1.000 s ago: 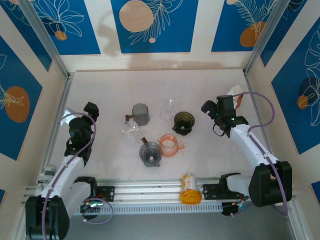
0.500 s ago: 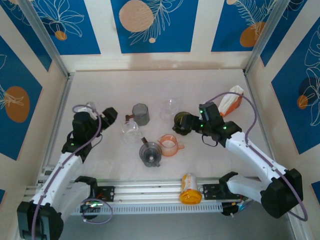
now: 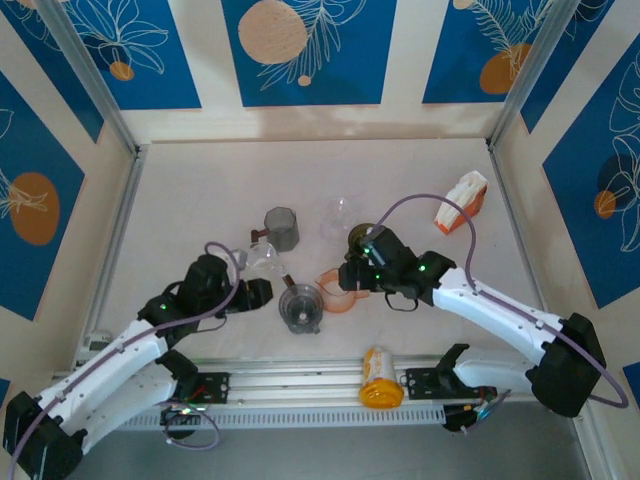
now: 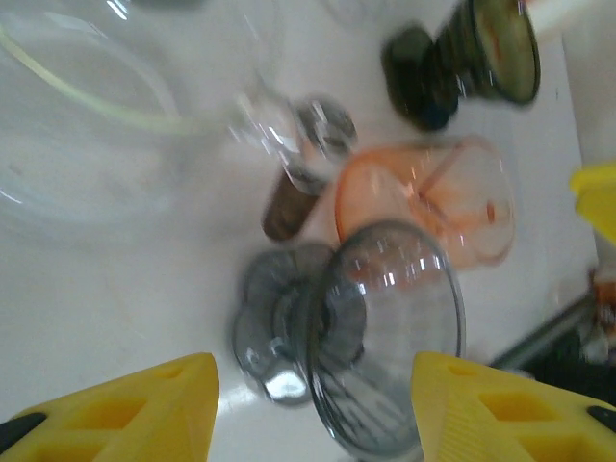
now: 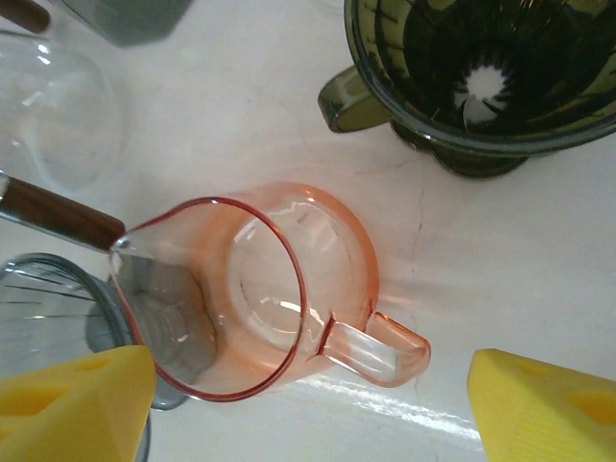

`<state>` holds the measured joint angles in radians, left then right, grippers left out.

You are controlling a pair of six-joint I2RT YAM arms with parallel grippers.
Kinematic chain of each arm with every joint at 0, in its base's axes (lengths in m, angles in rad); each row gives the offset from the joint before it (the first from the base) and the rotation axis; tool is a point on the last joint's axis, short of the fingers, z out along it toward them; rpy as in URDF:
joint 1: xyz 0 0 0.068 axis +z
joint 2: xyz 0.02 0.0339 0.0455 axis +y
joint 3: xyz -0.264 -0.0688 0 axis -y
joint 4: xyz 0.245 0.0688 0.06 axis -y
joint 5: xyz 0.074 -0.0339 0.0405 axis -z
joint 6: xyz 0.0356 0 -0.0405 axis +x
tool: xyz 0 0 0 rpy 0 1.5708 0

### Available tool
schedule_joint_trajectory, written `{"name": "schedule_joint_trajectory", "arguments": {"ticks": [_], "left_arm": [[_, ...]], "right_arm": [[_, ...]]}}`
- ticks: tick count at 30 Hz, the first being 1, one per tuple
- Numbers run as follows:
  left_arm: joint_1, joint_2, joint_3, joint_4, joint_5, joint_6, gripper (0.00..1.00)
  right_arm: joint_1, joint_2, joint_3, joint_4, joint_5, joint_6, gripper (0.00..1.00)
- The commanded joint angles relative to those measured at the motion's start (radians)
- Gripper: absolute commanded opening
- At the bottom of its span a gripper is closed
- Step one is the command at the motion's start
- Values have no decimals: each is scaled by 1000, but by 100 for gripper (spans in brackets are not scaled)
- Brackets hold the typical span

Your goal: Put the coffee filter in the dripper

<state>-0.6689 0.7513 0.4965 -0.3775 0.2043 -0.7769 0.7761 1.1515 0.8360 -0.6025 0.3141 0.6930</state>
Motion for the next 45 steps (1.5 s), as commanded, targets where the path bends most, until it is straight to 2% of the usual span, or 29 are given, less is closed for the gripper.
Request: {"name": "schedule_joint_trajectory", "arguments": {"ticks": [1,7,14,20,28,32,36,41,45], "left_arm": [[-90,31,-22,4,-24,-14,55],[-188,148,-5,16,-86,1,49],[-205,269,31,16,-137,21,44],[-205,307,61,43,-143,19,43],[-207,382,124,26,-138,37,22],[-206,382,142,2,-136,50,14],[-205,397,169,-43,-153,77,1],[-196,416,205,-91,-189,111,0],[-191,418,224,-103,-171,121,0]], "right_arm": [[12,9,36,-41,46,5,85],[23,17,43,-42,53,7,85],[29,21,49,-59,58,2,85],[29,23,42,-61,59,-4,85],[16,45,49,-53,30,-16,85],[-11,59,59,-55,-22,-42,85],[-27,78,69,-64,-54,-65,85],[-40,104,75,-53,-95,-82,85],[-56,134,96,-54,-114,-108,84]]}}
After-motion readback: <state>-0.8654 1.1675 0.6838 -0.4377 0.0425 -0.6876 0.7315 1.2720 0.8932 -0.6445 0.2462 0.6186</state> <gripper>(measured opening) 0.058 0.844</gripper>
